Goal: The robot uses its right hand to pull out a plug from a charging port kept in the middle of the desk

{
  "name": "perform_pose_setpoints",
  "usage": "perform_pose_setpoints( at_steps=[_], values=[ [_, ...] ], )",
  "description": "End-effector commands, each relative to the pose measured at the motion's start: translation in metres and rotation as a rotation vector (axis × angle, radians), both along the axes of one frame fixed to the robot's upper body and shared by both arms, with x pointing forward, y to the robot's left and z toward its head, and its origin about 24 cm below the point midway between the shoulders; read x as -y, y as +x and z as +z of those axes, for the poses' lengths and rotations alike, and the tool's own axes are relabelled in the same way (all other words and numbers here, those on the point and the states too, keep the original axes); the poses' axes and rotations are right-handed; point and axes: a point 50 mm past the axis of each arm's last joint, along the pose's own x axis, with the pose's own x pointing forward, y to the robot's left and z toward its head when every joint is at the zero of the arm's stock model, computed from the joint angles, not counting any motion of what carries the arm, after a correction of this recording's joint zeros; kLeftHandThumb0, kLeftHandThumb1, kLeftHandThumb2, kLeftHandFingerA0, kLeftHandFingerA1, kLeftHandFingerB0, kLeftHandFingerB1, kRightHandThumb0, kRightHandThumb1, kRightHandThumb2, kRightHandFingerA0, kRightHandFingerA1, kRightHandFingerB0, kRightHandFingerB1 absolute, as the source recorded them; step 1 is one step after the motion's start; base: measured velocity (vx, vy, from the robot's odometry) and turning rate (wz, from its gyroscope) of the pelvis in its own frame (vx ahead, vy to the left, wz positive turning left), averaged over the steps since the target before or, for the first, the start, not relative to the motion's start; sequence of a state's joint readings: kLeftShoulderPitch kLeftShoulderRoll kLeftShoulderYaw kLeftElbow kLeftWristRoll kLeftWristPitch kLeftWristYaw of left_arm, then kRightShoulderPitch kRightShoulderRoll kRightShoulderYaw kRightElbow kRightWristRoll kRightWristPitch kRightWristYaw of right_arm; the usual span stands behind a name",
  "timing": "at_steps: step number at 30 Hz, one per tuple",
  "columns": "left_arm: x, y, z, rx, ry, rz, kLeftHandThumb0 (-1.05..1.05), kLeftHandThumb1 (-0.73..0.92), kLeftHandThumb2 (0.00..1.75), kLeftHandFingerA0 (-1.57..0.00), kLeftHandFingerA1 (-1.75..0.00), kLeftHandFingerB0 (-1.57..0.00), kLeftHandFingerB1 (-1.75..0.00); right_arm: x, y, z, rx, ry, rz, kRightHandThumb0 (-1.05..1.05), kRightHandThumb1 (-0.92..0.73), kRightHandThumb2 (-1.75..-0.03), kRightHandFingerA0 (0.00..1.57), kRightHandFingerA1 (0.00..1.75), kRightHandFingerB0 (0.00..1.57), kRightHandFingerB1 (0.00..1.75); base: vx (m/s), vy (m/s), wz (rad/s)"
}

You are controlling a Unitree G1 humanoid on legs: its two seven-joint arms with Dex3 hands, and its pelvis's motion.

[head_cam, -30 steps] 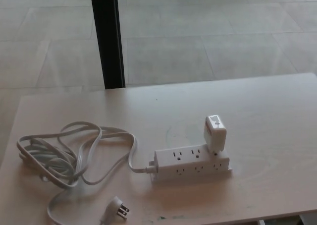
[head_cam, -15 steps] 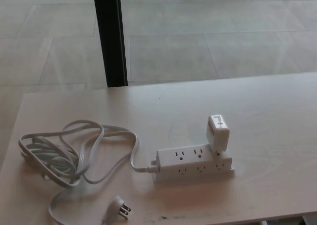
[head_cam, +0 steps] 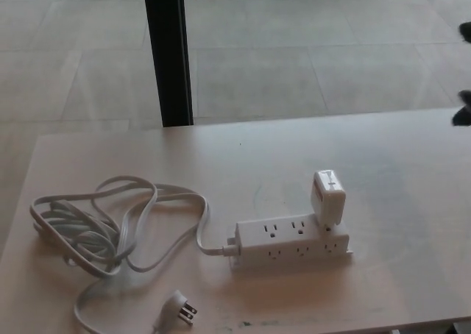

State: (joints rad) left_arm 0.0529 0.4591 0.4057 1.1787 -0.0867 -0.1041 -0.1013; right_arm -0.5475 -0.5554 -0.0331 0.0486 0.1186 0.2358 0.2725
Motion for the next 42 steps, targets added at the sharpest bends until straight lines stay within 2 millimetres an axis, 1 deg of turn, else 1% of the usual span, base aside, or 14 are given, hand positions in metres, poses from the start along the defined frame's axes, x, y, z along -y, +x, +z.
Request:
perform_pose_setpoints(
  at_steps=[1,5,9,10,12,13,15,19,20,24,29,35,36,42],
  values=[
    [-0.006,0.001,0.007,0.033,0.016,-0.018,-0.71,0.86,0.66,-0.76,-0.60,-0.49,-0.42,-0.030,0.011,-0.015,-0.113,-0.152,0.048,-0.85,-0.50,-0.86,0.99,1.13,0.31,0.43,0.00,0.000,0.00],
    [-0.006,0.001,0.006,0.026,0.009,-0.003,-0.73,0.86,0.65,-0.76,-0.58,-0.49,-0.41,-0.048,0.019,-0.029,-0.144,-0.373,0.087,-0.69,-0.61,-0.59,0.90,0.76,0.36,0.33,0.00,0.000,0.00],
    [-0.007,0.005,0.008,0.018,0.033,-0.031,-0.72,0.87,0.66,-0.77,-0.58,-0.51,-0.43,-0.054,0.022,-0.032,-0.172,-0.542,0.111,-0.69,-0.61,-0.59,0.88,0.90,0.35,0.32,0.00,0.000,0.00],
    [-0.007,0.006,0.008,0.017,0.036,-0.032,-0.69,0.69,1.06,-0.71,-0.69,-0.46,-0.57,-0.057,0.023,-0.033,-0.169,-0.561,0.130,-0.66,-0.59,-0.58,0.92,0.89,0.35,0.33,0.00,0.000,0.00],
    [-0.007,0.007,0.008,0.019,0.035,-0.031,-0.69,0.69,1.05,-0.71,-0.69,-0.46,-0.58,-0.060,0.024,-0.035,-0.162,-0.606,0.134,-0.70,-0.60,-0.59,0.89,0.88,0.35,0.33,0.00,0.000,0.00],
    [-0.007,0.007,0.008,0.021,0.034,-0.029,-0.72,0.86,0.66,-0.76,-0.60,-0.53,-0.44,-0.060,0.025,-0.035,-0.166,-0.612,0.135,-0.69,-0.60,-0.59,0.85,0.94,0.35,0.33,0.00,0.000,0.00],
    [-0.007,0.008,0.008,0.026,0.027,-0.033,-0.72,0.87,0.66,-0.76,-0.59,-0.50,-0.44,-0.067,0.025,-0.037,-0.158,-0.656,0.156,-0.69,-0.61,-0.59,0.86,1.13,0.36,0.34,0.00,0.000,0.00],
    [-0.006,0.008,0.008,0.038,0.018,-0.025,-0.72,0.86,0.66,-0.74,-0.57,-0.50,-0.43,-0.075,0.028,-0.042,-0.173,-0.741,0.181,-0.71,-0.63,-0.60,0.84,0.86,0.32,0.32,0.00,0.000,0.00],
    [-0.006,0.008,0.008,0.039,0.017,-0.027,-0.72,0.86,0.65,-0.73,-0.57,-0.49,-0.43,-0.078,0.029,-0.045,-0.190,-0.761,0.187,-0.71,-0.49,-0.87,0.86,0.91,0.25,0.46,0.00,0.000,0.00],
    [-0.006,0.009,0.009,0.053,0.023,-0.038,-0.71,0.85,0.66,-0.73,-0.58,-0.53,-0.46,-0.082,0.032,-0.047,-0.178,-0.819,0.193,-0.67,-0.62,-0.59,0.84,0.82,0.32,0.33,0.00,0.000,0.00],
    [-0.006,0.009,0.008,0.051,0.009,-0.020,-0.71,0.86,0.65,-0.73,-0.57,-0.49,-0.42,-0.088,0.038,-0.050,-0.193,-0.860,0.199,-0.68,-0.62,-0.59,0.85,1.35,0.28,0.32,0.00,0.000,0.00],
    [-0.006,0.009,0.009,0.051,0.008,-0.030,-0.71,0.85,0.66,-0.71,-0.55,-0.50,-0.43,-0.088,0.043,-0.054,-0.211,-0.926,0.186,-0.69,-0.62,-0.59,0.78,1.30,0.24,0.31,0.00,0.000,0.00],
    [-0.006,0.009,0.009,0.058,0.008,-0.028,-0.71,0.86,0.66,-0.74,-0.57,-0.51,-0.44,-0.086,0.044,-0.056,-0.232,-0.953,0.168,-0.73,-0.50,-0.85,0.77,1.03,0.16,0.43,0.00,0.000,0.00],
    [-0.005,0.010,0.009,0.060,0.015,-0.041,-0.71,0.86,0.66,-0.74,-0.57,-0.52,-0.44,-0.079,0.046,-0.060,-0.243,-0.979,0.131,-0.71,-0.63,-0.60,0.78,0.97,0.23,0.31,0.00,0.000,0.00]
  ],
)
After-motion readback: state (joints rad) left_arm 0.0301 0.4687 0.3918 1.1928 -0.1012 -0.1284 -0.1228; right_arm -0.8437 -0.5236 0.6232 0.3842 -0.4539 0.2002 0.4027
